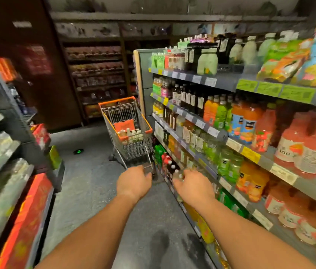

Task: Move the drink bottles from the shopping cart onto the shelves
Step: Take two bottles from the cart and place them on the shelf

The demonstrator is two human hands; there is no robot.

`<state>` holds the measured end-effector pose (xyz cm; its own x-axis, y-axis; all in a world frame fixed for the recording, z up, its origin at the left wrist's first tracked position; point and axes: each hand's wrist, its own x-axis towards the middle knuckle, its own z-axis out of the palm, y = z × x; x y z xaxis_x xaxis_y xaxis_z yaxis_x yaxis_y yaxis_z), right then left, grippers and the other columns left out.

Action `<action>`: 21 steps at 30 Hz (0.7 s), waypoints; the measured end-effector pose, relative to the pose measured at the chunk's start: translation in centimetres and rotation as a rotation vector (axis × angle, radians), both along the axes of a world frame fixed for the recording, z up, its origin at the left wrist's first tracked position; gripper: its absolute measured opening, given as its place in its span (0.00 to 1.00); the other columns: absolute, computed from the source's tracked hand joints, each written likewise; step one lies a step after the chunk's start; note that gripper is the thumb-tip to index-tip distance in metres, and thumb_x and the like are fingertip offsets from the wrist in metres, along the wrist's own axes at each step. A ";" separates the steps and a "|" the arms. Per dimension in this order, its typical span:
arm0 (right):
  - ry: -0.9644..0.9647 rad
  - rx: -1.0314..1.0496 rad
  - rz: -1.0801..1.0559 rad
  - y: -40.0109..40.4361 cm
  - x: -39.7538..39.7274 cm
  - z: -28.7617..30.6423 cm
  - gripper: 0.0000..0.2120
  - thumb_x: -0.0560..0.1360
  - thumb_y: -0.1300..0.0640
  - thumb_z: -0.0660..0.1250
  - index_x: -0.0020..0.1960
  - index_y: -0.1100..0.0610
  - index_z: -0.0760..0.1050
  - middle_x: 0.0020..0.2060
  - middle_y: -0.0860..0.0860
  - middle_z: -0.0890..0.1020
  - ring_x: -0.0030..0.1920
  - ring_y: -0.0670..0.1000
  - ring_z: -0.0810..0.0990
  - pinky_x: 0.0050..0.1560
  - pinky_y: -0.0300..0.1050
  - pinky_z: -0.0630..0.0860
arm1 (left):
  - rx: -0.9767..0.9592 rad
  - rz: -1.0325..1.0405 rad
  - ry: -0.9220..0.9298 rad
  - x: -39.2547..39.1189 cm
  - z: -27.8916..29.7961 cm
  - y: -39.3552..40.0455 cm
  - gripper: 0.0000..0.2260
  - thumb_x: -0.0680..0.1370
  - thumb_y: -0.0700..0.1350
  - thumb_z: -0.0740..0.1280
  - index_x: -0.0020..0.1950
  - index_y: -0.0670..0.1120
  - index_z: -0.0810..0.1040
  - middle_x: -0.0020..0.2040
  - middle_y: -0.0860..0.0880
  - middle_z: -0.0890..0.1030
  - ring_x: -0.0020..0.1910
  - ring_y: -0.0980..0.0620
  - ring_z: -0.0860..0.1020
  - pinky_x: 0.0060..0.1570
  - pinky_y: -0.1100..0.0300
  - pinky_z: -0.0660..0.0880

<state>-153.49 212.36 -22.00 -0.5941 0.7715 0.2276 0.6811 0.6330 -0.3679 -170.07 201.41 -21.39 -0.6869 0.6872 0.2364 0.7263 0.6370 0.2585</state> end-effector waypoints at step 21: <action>-0.103 -0.079 0.276 22.2 -29.3 -4.4 0.16 0.77 0.40 0.59 0.45 0.53 0.73 0.41 0.51 0.81 0.38 0.52 0.75 0.37 0.43 0.68 | 0.016 0.367 -0.165 -24.1 -4.4 15.7 0.15 0.78 0.59 0.61 0.51 0.50 0.79 0.46 0.49 0.83 0.45 0.47 0.80 0.38 0.58 0.70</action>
